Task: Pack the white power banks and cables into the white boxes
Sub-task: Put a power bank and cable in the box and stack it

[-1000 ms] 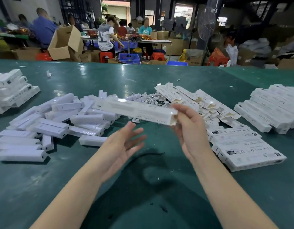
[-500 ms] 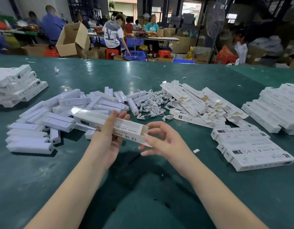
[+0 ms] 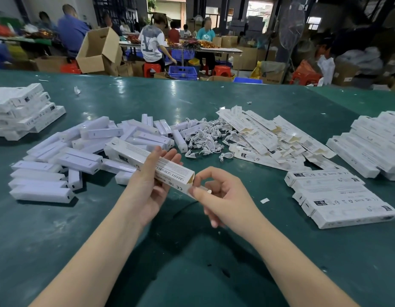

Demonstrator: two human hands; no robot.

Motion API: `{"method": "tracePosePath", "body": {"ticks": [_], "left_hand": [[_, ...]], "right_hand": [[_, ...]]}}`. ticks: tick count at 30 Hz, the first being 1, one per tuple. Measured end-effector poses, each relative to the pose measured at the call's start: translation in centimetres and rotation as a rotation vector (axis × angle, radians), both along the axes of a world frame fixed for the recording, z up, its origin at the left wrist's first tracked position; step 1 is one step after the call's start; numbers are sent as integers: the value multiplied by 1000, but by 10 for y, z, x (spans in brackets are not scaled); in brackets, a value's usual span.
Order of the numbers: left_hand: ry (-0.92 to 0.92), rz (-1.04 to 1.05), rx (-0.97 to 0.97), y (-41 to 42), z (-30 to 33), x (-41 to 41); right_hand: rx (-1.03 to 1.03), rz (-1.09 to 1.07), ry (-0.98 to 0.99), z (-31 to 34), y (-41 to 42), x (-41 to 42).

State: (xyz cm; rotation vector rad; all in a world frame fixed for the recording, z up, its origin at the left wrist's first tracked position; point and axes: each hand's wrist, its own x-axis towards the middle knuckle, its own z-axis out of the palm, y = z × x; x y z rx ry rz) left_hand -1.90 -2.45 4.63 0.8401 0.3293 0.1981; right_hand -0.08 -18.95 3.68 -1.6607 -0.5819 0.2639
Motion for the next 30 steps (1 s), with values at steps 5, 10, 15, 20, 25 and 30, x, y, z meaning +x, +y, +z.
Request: {"method": "tracePosePath", "body": {"ticks": [5,10,15,20,25,30], "left_hand": [[-27,36,-15,-5,4,-2],[-115,37,-71,-6,4,-1],[-133,37,-82,-1,-1,4],[-116,11,-98,-3,-1,5],[-115,11,-155,-7,3,1],[-124,3,-198,-8,4,1]], "right_hand": [[184,86,150,5,1,-3],[328,152,190,7,2,-6],[298,85,141,4,6,-5],[304,63,170,3,5,-2],[375,148,218,5,5,-3],[401,168,236,8,5,-3]]}}
